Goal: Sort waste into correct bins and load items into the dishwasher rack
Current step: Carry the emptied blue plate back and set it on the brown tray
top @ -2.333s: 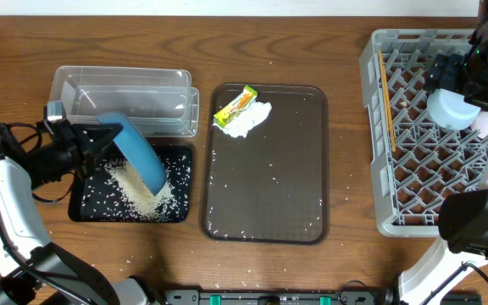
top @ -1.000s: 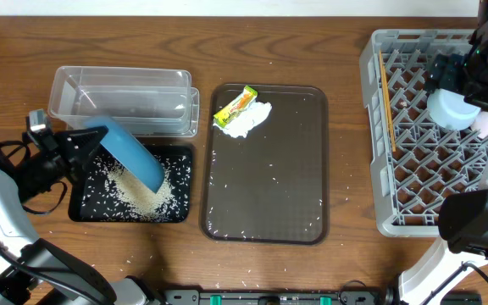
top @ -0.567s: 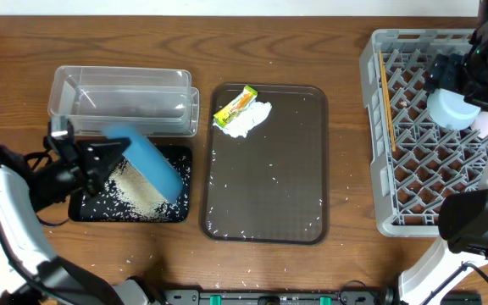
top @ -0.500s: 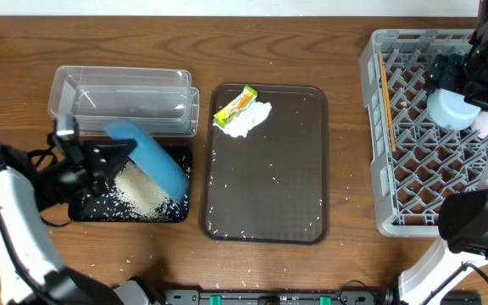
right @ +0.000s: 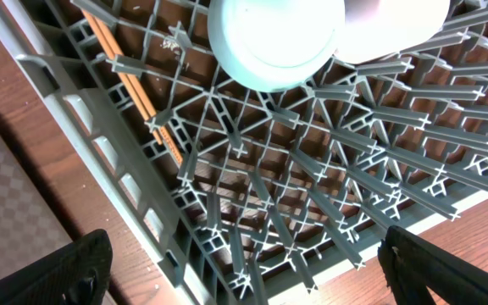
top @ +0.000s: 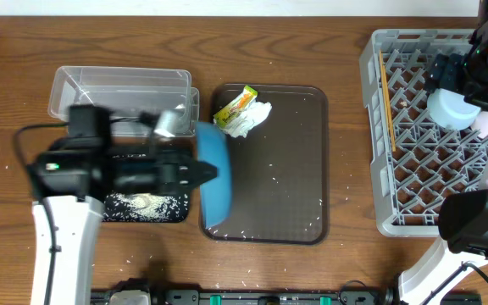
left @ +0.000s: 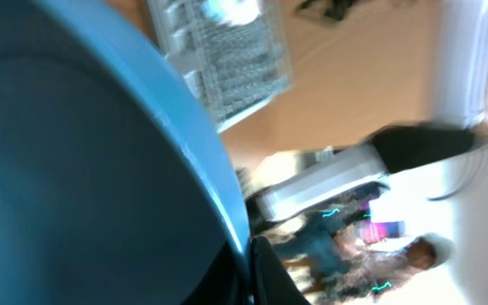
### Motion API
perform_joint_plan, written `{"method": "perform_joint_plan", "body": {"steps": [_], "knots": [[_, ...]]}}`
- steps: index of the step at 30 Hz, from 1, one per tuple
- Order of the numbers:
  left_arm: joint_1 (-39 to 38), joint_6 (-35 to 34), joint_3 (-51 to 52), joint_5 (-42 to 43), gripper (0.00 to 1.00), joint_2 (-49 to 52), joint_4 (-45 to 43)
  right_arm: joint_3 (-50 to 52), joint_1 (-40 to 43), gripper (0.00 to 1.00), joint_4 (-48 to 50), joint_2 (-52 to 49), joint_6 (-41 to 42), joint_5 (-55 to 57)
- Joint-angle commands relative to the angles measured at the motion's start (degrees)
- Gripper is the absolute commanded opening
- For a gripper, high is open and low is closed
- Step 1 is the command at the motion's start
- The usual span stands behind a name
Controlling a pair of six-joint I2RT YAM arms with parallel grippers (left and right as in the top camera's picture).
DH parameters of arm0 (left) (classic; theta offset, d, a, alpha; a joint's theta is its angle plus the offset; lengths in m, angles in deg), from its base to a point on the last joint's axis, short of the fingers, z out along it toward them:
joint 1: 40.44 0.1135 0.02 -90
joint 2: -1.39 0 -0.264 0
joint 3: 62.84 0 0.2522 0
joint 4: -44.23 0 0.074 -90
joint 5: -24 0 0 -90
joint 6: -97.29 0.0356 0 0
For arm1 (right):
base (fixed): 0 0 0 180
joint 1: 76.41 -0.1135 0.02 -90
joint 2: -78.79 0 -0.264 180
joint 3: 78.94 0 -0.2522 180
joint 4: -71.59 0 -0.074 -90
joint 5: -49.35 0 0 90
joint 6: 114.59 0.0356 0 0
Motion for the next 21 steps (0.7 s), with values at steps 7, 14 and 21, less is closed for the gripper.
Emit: {"method": "perform_joint_plan", "body": {"steps": [7,14,21], "knots": [[-33.8,-31.1,-1.5,-46.5,0.06,1.2,-22.9,0.1,0.1,0.99,0.0,0.0,0.7,0.0],[-49.3,-32.3,-1.5,-65.8,0.06,10.3,-28.2,0.1,0.1,0.99,0.0,0.0,0.7,0.0],[-53.9,-33.9,-1.5,-64.5,0.06,22.3,-35.1,0.1,0.1,0.99,0.0,0.0,0.7,0.0]]}}
